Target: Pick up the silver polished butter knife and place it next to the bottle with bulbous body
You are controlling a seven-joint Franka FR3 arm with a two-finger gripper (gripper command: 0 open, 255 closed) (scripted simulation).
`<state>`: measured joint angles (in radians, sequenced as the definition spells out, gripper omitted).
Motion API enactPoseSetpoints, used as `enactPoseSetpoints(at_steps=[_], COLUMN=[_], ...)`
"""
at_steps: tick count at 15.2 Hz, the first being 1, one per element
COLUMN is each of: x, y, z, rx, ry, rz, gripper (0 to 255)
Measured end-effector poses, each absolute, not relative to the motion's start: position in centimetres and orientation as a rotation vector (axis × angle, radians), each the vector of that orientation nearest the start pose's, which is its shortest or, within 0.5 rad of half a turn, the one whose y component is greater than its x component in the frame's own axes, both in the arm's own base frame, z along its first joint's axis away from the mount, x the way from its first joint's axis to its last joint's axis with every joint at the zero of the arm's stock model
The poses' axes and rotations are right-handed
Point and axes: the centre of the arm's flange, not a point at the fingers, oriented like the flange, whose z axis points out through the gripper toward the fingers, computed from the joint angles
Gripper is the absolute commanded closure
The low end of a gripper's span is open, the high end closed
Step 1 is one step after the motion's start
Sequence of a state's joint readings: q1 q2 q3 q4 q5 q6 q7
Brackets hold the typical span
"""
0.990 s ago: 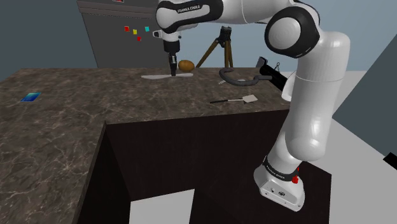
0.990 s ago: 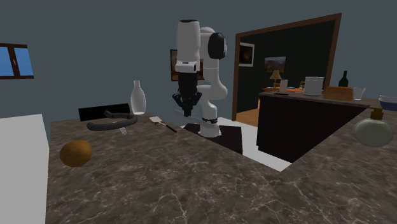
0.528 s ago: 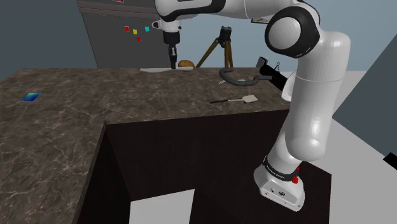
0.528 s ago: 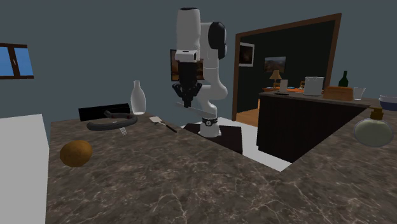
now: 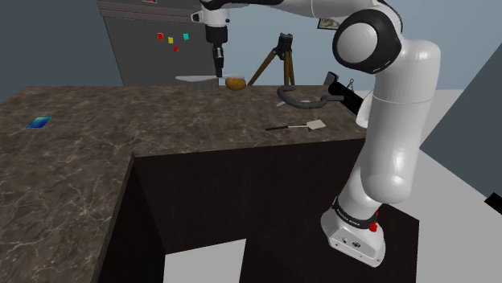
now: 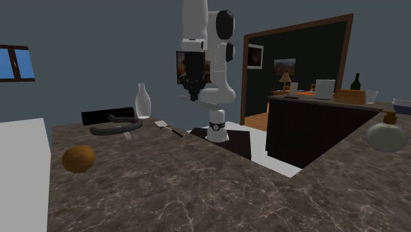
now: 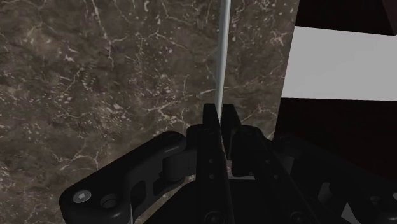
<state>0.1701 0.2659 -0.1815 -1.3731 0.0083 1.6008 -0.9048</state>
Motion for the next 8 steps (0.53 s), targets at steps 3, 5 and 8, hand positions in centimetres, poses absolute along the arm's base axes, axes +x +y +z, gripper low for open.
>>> enactPoseSetpoints(at_steps=[3, 5, 8], x=[63.5, 63.4, 63.5], y=[0.8, 0.8, 0.8], z=[58.0, 59.1, 60.6], rx=[-2.847, -2.847, -2.847], ry=[-1.373, -1.373, -1.372], rz=[0.076, 0.075, 0.075], gripper=[255, 255, 255])
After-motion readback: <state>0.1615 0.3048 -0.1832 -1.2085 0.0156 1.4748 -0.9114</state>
